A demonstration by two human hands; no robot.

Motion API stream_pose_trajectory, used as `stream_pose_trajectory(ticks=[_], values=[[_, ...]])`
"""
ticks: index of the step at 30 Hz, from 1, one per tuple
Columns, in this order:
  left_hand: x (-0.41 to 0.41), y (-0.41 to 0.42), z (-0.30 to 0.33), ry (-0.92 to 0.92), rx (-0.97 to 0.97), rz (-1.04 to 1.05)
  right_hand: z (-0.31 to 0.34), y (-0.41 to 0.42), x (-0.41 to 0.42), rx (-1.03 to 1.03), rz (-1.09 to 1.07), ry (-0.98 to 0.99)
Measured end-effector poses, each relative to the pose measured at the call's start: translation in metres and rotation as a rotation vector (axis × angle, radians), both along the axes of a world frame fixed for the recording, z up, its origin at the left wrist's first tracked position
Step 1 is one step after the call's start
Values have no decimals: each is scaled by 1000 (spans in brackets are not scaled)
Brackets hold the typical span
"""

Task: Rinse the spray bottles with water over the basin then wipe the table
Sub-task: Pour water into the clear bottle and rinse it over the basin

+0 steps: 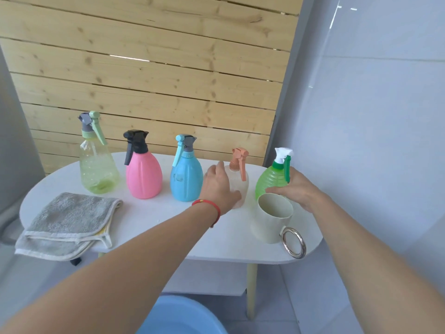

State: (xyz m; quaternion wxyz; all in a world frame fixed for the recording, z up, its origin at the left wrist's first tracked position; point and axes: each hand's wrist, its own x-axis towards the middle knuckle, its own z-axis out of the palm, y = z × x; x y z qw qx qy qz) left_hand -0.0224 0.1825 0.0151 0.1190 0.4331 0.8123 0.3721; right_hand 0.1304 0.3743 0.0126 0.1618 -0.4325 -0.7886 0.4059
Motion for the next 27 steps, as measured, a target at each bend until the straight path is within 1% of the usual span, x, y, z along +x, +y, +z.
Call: stream_pose_trajectory(ticks=[2,3,5,6,8,10,12,13,15,16,18,20,22,24,27], values=[[-2,14,1,-53,-44,56,13,2,5,-80,49,-29],[-2,20,1,-109,-65,82,21,1,8,-78,53,-62],[1,27,3,-186,-98,116,35,-2,17,2,38,-140],[1,30,2,-192,-101,126,41,-6,23,52,30,-166],[0,33,-2,-142,-81,145,50,-17,34,151,2,-163],[0,30,-3,-98,-58,165,60,-35,45,270,-82,-80],[3,21,-2,-77,-17,159,70,-56,56,385,-183,81],[4,14,-1,-56,19,157,75,-70,59,417,-197,166],[5,-6,2,2,83,159,84,-98,59,388,-143,302],[4,-16,4,39,106,159,88,-113,56,346,-87,328],[3,-43,7,118,162,133,91,-141,42,266,9,303],[1,-74,7,237,203,76,94,-173,22,163,56,258],[-2,-104,3,394,179,35,92,-202,5,73,86,199],[-5,-134,-1,550,137,15,86,-227,-7,40,97,145],[-5,-172,-6,714,111,21,71,-260,-17,-41,127,127]])
